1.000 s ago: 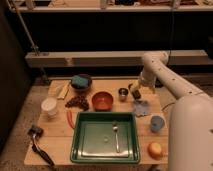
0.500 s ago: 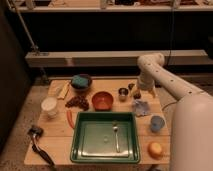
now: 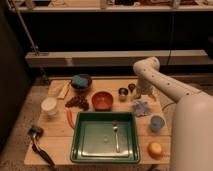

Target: Place towel in red bowl

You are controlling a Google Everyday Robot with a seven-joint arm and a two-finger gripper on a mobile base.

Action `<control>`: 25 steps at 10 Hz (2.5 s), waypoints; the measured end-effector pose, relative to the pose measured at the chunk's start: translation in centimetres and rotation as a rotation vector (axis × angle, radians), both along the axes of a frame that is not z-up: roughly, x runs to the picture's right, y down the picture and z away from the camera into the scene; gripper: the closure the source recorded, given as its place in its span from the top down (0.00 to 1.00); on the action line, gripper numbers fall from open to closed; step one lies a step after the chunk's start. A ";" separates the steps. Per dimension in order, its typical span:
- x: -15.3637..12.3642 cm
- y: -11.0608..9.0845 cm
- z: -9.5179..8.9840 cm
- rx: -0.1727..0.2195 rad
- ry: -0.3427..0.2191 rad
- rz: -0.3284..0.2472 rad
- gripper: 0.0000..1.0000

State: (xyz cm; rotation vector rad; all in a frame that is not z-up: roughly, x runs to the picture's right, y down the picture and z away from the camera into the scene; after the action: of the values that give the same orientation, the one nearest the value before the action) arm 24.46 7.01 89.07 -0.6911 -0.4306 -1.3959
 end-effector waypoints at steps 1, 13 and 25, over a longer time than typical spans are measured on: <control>0.1 0.3 0.3 0.001 0.010 0.005 0.80; 1.0 1.1 1.9 0.052 -0.110 0.131 0.80; -0.2 3.0 4.3 -0.024 -0.104 0.088 0.80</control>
State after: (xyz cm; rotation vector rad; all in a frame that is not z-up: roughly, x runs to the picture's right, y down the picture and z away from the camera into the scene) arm 24.26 9.97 93.35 -0.6130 -0.5546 -1.3491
